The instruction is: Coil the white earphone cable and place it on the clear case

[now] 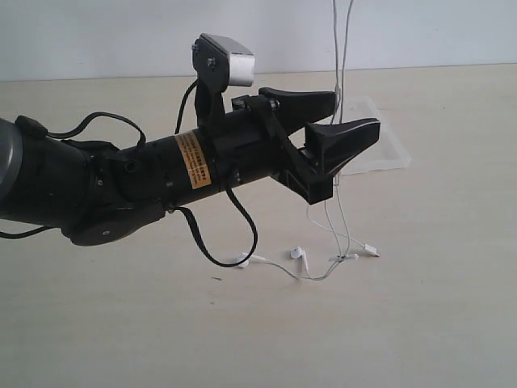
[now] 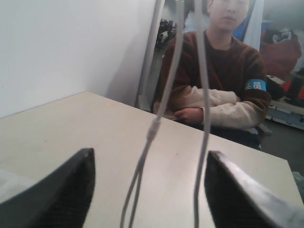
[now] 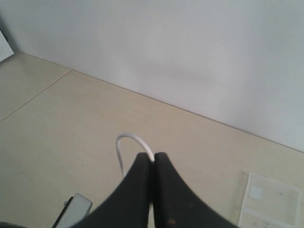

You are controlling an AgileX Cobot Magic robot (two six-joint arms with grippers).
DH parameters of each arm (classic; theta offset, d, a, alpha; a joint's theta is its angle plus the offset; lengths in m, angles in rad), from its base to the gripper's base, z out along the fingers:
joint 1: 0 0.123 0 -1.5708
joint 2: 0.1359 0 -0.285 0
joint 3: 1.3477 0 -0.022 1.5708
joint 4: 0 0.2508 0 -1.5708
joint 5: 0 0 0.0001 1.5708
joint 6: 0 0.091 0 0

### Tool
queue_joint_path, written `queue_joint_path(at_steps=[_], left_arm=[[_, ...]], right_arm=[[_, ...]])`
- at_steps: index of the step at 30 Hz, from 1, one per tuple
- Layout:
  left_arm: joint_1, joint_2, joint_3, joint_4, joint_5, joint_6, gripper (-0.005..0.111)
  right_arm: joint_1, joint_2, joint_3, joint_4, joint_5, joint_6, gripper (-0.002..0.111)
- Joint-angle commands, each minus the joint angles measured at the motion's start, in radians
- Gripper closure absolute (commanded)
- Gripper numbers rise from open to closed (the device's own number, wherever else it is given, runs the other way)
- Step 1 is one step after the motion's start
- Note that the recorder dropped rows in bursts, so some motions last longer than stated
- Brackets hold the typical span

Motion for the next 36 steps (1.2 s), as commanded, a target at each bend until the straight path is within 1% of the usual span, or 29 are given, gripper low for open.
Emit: queue_joint_path(at_steps=[1,4,13,17,19,22,23,24,25,30,33,36], left_arm=[[-0.007,0.0,-0.005,0.002,-0.001,-0.002,0.061],[-0.007,0.0,-0.005,0.002,-0.001,-0.002,0.067],[-0.007,0.0,-0.005,0.002,-0.001,-0.002,0.067],[-0.007,-0.002,-0.005,0.003,-0.001,-0.002,0.072],[-0.005,-0.007,-0.005,0.003,-0.001,-0.002,0.077],[-0.005,-0.023,-0.005,0.007,-0.002,-0.002,0.091],[-0.005,-0.029,-0.005,0.007,0.0,-0.002,0.099],[-0.005,-0.035,-0.005,0.007,0.0,-0.002,0.104],[-0.005,-0.04,-0.005,0.007,0.0,-0.002,0.107],[-0.005,-0.074,-0.005,0.007,0.011,-0.006,0.107],[-0.005,-0.112,-0.005,0.01,0.033,-0.025,0.107],[-0.005,-0.154,-0.005,0.031,0.06,-0.027,0.107]], right_arm=[[-0.003,0.003,-0.002,-0.004,-0.007,0.0,0.108],[-0.003,0.003,-0.002,-0.004,-0.005,0.0,0.108],[-0.003,0.003,-0.002,-0.004,-0.005,0.0,0.108],[-0.003,0.003,-0.002,0.0,-0.007,0.021,0.108],[-0.003,0.003,-0.002,0.012,-0.007,0.023,0.108],[-0.003,0.003,-0.002,0.021,-0.007,0.023,0.108],[-0.003,0.003,-0.002,0.021,-0.007,0.023,0.108],[-0.003,0.003,-0.002,0.021,-0.007,0.019,0.108],[-0.003,0.0,-0.002,0.021,-0.01,0.012,0.108],[-0.003,-0.035,0.004,0.012,-0.077,-0.012,0.108],[-0.003,-0.076,0.05,-0.008,-0.129,-0.011,0.108],[-0.003,-0.13,0.138,-0.039,-0.177,-0.011,0.108]])
